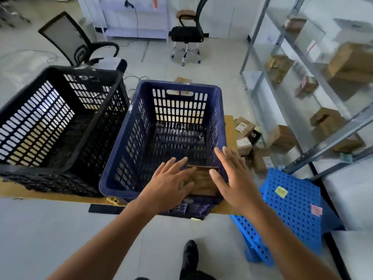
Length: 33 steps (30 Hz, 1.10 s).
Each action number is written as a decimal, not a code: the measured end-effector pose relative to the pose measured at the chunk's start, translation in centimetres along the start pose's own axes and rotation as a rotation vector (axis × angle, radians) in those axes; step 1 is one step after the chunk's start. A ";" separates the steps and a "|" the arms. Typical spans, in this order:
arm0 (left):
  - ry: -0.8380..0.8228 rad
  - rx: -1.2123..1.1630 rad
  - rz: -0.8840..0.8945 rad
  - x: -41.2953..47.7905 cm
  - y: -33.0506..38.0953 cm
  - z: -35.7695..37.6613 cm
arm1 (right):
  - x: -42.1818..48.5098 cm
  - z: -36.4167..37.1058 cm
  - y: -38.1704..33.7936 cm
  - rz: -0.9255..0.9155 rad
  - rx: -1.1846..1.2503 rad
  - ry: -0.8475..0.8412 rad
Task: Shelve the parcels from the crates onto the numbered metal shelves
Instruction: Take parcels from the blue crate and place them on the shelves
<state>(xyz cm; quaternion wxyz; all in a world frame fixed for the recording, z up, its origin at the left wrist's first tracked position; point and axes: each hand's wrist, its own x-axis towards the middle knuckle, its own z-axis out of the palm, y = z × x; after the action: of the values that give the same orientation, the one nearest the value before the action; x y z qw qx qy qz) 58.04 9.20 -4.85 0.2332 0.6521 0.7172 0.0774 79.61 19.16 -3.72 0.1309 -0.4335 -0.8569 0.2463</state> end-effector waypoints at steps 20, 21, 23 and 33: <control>0.045 -0.656 0.012 10.8 -7.8 -5.5 | 7.3 -0.1 -4.0 0.232 0.094 -0.002; 0.055 -0.749 -0.030 11.1 -8.1 -6.1 | 7.4 0.0 -4.5 0.257 0.143 0.004; 0.040 -1.015 -0.111 11.9 -8.6 -7.1 | 7.7 0.3 -5.3 0.312 0.235 0.040; 0.015 -1.347 -0.103 13.7 -5.6 -10.4 | 9.0 0.0 -6.5 0.251 0.661 0.173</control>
<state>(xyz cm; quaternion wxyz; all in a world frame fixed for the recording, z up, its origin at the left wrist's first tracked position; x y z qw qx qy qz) 47.95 23.71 -1.25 0.5874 0.3285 0.5442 0.5009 69.89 23.16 -0.12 0.3045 -0.4887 -0.6571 0.4865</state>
